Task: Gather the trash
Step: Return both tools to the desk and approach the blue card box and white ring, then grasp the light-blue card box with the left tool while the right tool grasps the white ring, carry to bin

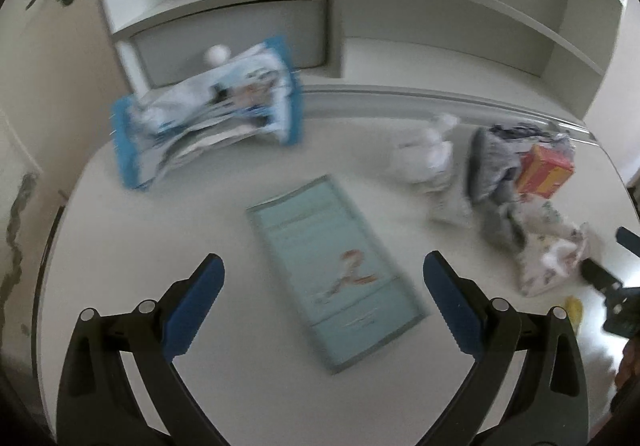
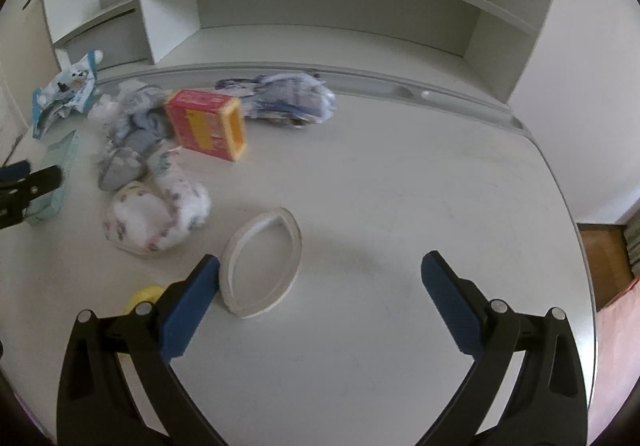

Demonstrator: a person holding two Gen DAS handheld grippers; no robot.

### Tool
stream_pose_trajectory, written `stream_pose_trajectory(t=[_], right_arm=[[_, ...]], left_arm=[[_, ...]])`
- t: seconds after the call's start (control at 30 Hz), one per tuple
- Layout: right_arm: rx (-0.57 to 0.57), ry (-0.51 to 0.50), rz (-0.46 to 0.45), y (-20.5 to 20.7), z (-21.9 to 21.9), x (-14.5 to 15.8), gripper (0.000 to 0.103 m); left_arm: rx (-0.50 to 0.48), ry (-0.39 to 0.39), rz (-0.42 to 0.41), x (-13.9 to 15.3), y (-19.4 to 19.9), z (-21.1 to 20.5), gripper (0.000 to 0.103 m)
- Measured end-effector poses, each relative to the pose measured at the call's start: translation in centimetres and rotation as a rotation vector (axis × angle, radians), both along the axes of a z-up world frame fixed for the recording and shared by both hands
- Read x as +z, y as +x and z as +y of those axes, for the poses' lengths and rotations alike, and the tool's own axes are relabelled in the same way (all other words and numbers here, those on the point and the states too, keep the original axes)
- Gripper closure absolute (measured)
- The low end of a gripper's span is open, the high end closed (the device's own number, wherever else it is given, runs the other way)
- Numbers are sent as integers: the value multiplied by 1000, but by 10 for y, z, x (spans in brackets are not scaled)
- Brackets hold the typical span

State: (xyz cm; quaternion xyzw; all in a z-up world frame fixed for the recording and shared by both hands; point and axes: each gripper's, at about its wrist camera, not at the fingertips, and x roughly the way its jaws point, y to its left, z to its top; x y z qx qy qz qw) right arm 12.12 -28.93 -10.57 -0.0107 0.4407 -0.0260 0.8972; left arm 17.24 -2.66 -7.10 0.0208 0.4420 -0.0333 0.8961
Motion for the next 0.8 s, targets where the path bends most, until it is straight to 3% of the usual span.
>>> stream_pose_trajectory(t=[0.2,0.33,0.43,0.53,0.67,0.8], right_arm=[[-17,32,5,-3,-11,-3,6],[-19,39,1,-1,-6,-3,6],[-18,41,-3,-1,-3,-4,6],[-17,56,1,1,-4,-5,6],[-12,75,-1,0,-5,-5,10],[9,79,-20,-2,1,-2,31]], left_arm=[[67,-28,28,-2,-1,33,6],[27,-31,11,4,2,6,6],[-35,66,-14,3,8,-27,6],[-16,185,-19,-8,11,-32,6],[26,164,-11,-9,4,-3,6],[72,32,63,-12,2,32,6]])
